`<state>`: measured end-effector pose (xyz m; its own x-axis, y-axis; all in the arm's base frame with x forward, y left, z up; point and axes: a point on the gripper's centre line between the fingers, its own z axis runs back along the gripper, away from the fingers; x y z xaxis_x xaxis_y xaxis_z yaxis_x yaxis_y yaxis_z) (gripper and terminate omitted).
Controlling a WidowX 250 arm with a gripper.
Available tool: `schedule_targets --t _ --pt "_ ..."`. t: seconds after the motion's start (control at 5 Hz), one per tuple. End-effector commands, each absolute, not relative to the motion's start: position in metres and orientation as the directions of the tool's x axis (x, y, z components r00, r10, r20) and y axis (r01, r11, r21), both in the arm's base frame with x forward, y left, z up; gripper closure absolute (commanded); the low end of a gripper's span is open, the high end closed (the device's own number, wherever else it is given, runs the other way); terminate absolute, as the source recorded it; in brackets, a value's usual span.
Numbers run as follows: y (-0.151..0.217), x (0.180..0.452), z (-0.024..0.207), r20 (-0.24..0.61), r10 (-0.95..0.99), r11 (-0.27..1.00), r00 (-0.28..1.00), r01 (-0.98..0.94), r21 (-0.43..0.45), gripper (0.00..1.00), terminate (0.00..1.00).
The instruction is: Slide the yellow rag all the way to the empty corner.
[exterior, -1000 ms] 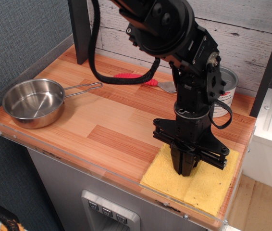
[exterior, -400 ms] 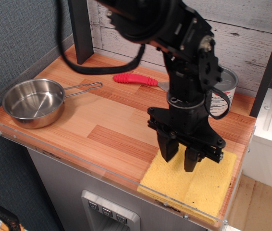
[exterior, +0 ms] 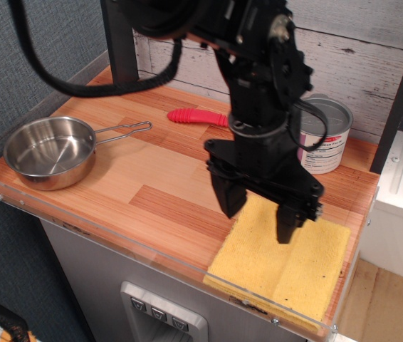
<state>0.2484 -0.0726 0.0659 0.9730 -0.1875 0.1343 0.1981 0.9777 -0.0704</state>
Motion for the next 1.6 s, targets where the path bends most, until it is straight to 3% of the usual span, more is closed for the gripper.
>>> schedule_targets --t 0.0,1.0,1.4 --pt "-0.04 0.249 0.105 0.147 -0.235 0.972 0.961 0.232 0.042 0.0 0.0" --pt "-0.004 0.273 0.18 0.279 -0.204 0.978 0.938 0.211 0.006 0.0 0.0" --pt "-0.004 0.273 0.18 0.279 -0.204 0.978 0.938 0.211 0.006 0.0 0.0"
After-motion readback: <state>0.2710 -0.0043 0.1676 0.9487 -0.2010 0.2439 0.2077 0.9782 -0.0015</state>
